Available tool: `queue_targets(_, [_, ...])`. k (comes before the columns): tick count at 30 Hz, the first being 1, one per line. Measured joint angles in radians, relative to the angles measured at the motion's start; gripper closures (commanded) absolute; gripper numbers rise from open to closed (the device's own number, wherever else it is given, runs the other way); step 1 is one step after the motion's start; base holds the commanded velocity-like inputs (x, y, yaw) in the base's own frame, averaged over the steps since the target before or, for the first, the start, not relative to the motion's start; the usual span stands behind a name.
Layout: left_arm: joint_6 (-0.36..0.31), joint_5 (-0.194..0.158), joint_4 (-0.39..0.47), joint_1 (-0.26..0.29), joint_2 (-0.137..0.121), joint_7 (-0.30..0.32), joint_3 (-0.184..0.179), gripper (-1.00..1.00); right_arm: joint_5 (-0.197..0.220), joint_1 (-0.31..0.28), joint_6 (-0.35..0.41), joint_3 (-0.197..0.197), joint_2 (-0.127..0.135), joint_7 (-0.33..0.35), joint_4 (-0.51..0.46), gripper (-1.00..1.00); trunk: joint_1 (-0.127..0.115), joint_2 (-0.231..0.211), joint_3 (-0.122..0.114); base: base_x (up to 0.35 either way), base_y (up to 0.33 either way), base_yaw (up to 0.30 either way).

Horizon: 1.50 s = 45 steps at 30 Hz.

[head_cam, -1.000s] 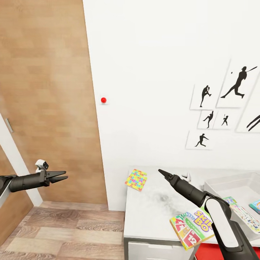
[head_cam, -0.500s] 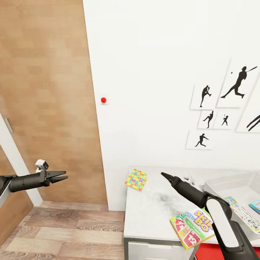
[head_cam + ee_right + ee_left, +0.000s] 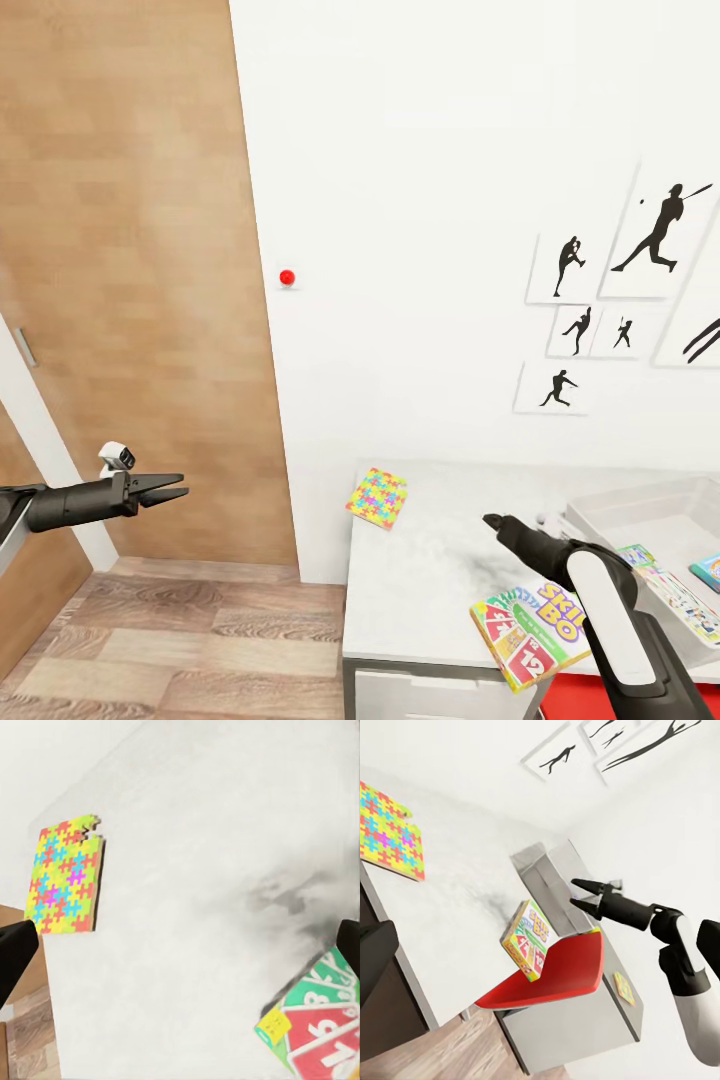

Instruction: Put all the toys in the child's room - the three board games (two on the bed and one on the table), the two jigsaw puzzles on the table, and the tennis ball on the table - inside the toy box on the table in the child's room.

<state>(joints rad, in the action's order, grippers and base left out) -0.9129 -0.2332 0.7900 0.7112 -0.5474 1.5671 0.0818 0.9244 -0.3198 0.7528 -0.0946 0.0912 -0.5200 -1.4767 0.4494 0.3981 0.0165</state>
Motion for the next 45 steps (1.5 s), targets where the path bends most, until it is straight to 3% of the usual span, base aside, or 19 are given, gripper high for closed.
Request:
queue_targets(4, [-0.001,0.0,0.0,0.0,0.0,0.0,-0.002,-1.0,0.0,0.0,-0.001,-0.001,0.002,-0.048,0.005,-1.0,0.0,0.0,0.0,0.0,0.0,0.0])
queue_targets(19, [-0.002,0.0,0.0,0.0,0.0,0.0,-0.002,-1.0,-0.004,0.0,-0.087,0.002,0.001,-0.063,0.002,-1.0,0.0,0.0,0.0,0.0,0.0,-0.01])
queue_targets(23, [-0.002,0.0,0.0,0.0,0.0,0.0,-0.002,-1.0,-0.003,0.0,-0.114,0.005,0.001,-0.077,0.002,-1.0,0.0,0.0,0.002,-0.002,0.0,-0.145])
queue_targets(31, [-0.002,0.0,-0.001,0.0,0.0,0.0,-0.002,-1.0,0.0,0.001,-0.131,0.007,0.001,-0.172,0.004,-1.0,0.0,-0.001,0.009,-0.106,0.0,-0.207])
queue_targets(45, [-0.001,0.0,0.0,0.0,0.0,0.0,-0.002,-1.0,0.0,0.0,-0.137,0.011,0.0,-0.191,0.004,-1.0,0.0,-0.001,0.019,-0.035,0.0,-0.153])
